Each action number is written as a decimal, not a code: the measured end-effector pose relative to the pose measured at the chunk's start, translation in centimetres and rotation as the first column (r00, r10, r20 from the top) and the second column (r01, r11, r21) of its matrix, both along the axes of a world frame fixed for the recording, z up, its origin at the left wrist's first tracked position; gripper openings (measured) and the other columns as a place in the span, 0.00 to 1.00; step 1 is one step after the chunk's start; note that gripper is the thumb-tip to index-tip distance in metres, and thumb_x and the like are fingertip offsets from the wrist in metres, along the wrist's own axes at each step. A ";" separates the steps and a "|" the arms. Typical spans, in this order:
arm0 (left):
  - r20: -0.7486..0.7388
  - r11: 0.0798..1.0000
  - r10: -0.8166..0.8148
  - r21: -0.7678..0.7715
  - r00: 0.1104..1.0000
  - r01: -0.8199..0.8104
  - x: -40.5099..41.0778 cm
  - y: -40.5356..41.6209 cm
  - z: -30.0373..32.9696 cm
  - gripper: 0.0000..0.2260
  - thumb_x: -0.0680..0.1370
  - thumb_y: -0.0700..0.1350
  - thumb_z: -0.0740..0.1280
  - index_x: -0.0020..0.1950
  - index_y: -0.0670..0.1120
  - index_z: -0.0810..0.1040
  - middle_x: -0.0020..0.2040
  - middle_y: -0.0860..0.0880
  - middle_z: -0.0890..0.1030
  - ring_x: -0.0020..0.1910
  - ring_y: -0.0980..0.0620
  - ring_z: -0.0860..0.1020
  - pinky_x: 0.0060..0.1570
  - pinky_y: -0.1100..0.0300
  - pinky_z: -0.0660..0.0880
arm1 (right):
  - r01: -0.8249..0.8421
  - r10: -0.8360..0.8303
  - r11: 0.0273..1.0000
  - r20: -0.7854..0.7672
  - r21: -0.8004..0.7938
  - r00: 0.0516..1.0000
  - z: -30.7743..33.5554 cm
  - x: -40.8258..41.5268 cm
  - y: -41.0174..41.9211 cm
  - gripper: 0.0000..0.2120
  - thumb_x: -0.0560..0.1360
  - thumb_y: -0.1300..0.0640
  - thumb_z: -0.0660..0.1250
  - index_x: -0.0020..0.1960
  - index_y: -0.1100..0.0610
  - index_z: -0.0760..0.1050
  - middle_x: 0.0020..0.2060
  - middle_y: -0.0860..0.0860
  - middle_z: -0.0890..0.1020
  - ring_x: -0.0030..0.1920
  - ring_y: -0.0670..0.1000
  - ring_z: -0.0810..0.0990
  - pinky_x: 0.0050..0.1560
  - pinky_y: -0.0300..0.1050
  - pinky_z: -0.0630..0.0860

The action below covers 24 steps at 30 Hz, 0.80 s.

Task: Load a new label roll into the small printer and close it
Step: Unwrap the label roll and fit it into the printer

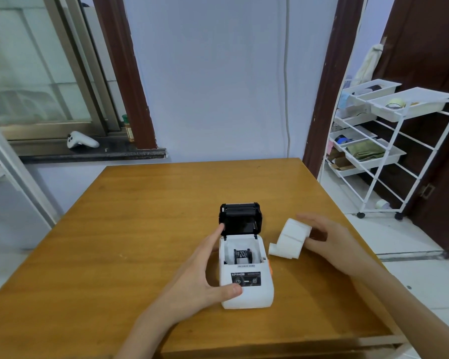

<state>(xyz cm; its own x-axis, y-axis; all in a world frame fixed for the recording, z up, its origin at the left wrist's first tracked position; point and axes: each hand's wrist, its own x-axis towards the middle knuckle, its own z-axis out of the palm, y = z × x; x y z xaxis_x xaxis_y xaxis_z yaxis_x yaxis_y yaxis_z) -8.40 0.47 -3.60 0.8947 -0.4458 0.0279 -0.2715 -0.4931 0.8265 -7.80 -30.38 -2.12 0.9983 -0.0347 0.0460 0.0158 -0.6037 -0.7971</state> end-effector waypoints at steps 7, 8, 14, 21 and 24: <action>-0.010 1.000 -0.001 -0.006 1.000 0.001 0.1 0.0 0.0 0.47 0.65 0.64 0.76 0.70 0.82 0.46 0.77 0.68 0.64 0.73 0.73 0.62 0.74 0.56 0.63 | 0.074 0.019 0.825 -0.157 0.561 0.987 3.7 -1.0 3.0 0.10 0.78 0.59 0.66 0.59 0.58 0.79 0.44 0.60 0.85 0.39 0.54 0.81 0.43 0.45 0.78; -0.008 1.000 0.000 -0.004 1.000 0.000 0.0 0.0 0.0 0.47 0.65 0.64 0.76 0.71 0.81 0.45 0.77 0.68 0.64 0.73 0.73 0.62 0.73 0.58 0.63 | 0.053 0.073 0.797 -0.184 0.602 0.980 4.0 -1.3 3.6 0.10 0.78 0.59 0.65 0.56 0.62 0.79 0.44 0.61 0.85 0.36 0.52 0.79 0.41 0.45 0.75; -0.014 1.000 0.007 -0.007 1.000 -0.007 0.0 0.1 0.0 0.48 0.65 0.65 0.76 0.72 0.80 0.45 0.78 0.66 0.64 0.75 0.69 0.62 0.74 0.55 0.64 | -0.143 0.252 0.874 -0.183 0.464 0.950 3.7 -1.9 6.9 0.09 0.79 0.56 0.65 0.54 0.56 0.82 0.30 0.50 0.79 0.26 0.46 0.67 0.28 0.36 0.63; -0.001 1.000 0.003 0.000 1.000 -0.003 0.0 0.0 0.0 0.47 0.64 0.67 0.75 0.70 0.83 0.44 0.77 0.65 0.63 0.75 0.68 0.62 0.74 0.53 0.65 | -0.171 0.256 0.896 -0.161 0.410 0.953 3.1 -0.2 8.6 0.10 0.79 0.56 0.64 0.53 0.60 0.82 0.20 0.43 0.75 0.18 0.41 0.64 0.21 0.34 0.60; -0.007 1.000 -0.001 -0.011 1.000 0.001 0.1 0.1 -0.2 0.49 0.64 0.68 0.76 0.74 0.78 0.45 0.77 0.67 0.63 0.75 0.68 0.62 0.75 0.51 0.65 | -0.157 0.228 0.903 -0.135 0.400 0.964 3.0 0.3 8.8 0.14 0.79 0.53 0.65 0.50 0.63 0.82 0.27 0.50 0.79 0.18 0.42 0.63 0.21 0.36 0.57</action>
<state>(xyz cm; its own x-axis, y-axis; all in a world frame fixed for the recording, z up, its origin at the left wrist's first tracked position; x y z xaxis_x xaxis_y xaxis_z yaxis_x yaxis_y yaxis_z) -8.32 0.53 -3.77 0.8944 -0.4465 0.0263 -0.2660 -0.4837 0.8338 -7.46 -21.59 0.85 0.9779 0.1793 -0.1072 -0.0599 -0.2510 -0.9661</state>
